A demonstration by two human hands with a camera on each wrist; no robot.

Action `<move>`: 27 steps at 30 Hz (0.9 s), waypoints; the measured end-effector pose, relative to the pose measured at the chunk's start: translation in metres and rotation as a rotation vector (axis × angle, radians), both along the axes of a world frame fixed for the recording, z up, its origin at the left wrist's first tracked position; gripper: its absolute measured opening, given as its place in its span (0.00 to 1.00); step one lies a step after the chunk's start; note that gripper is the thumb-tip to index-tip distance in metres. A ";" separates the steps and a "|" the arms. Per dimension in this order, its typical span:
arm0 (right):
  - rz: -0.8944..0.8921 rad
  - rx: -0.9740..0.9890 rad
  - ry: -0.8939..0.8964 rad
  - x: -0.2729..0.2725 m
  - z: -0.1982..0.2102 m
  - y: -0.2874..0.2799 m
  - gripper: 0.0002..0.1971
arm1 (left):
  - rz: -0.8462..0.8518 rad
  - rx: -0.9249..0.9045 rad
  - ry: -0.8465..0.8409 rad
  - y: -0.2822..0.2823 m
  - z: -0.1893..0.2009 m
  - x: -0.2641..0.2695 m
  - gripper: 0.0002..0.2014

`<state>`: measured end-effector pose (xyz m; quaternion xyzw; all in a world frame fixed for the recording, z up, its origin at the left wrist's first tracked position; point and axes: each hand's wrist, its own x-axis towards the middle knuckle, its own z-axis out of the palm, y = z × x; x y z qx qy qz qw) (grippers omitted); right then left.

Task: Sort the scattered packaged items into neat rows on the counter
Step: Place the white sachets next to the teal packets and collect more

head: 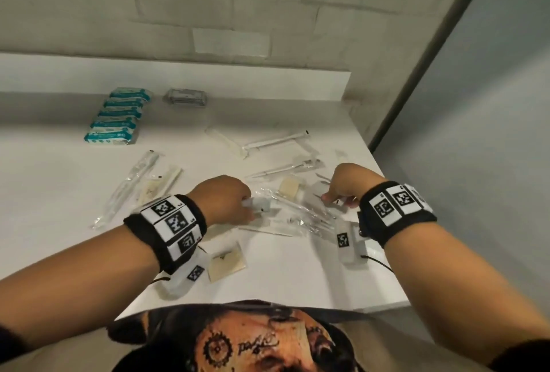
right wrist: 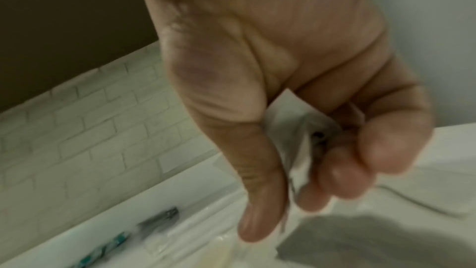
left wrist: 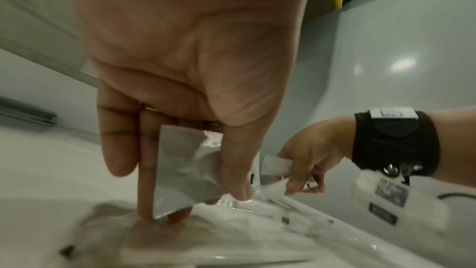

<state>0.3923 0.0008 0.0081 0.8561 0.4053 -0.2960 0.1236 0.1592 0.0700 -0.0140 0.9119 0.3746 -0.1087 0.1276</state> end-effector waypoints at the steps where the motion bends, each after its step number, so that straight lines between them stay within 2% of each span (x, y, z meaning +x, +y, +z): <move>1: 0.013 -0.039 -0.011 -0.004 -0.001 -0.004 0.19 | 0.036 -0.006 -0.004 -0.002 0.001 0.001 0.21; 4: 0.130 -0.066 -0.110 -0.009 -0.012 -0.012 0.25 | 0.144 -0.085 -0.139 -0.007 0.001 0.004 0.19; 6: 0.181 -0.037 -0.156 -0.012 -0.021 -0.013 0.27 | 0.256 -0.171 -0.273 -0.011 0.001 0.006 0.25; 8: 0.257 -0.044 -0.176 -0.013 -0.029 -0.012 0.26 | 0.331 -0.268 -0.398 -0.014 0.000 0.008 0.24; 11: 0.189 0.044 -0.150 -0.016 -0.031 -0.013 0.19 | 0.470 -0.488 -0.638 -0.016 -0.003 0.006 0.16; 13: 0.155 0.197 -0.052 -0.020 -0.021 -0.012 0.20 | 0.575 -0.694 -0.777 -0.017 -0.003 0.002 0.13; 15: 0.095 0.453 0.115 -0.030 -0.005 -0.009 0.20 | 0.672 -0.916 -0.952 -0.019 0.001 0.000 0.07; 17: 0.055 0.649 0.352 -0.050 0.014 -0.004 0.20 | 0.724 -1.075 -1.139 -0.020 0.006 -0.002 0.11; 19: 0.058 0.734 0.539 -0.073 0.029 0.001 0.19 | 0.687 -1.218 -1.323 -0.024 0.015 0.000 0.17; 21: 0.094 0.781 0.555 -0.095 0.038 0.006 0.19 | 0.627 -1.352 -1.467 -0.027 0.025 0.001 0.22; 23: 0.117 0.842 0.455 -0.111 0.042 0.010 0.20 | 0.579 -1.409 -1.547 -0.029 0.035 -0.003 0.26; 25: 0.160 0.909 0.425 -0.120 0.043 0.014 0.23 | 0.565 -1.338 -1.571 -0.030 0.037 -0.008 0.19; 27: 0.195 0.895 0.505 -0.126 0.045 0.018 0.30 | 0.611 -1.205 -1.565 -0.025 0.036 -0.014 0.12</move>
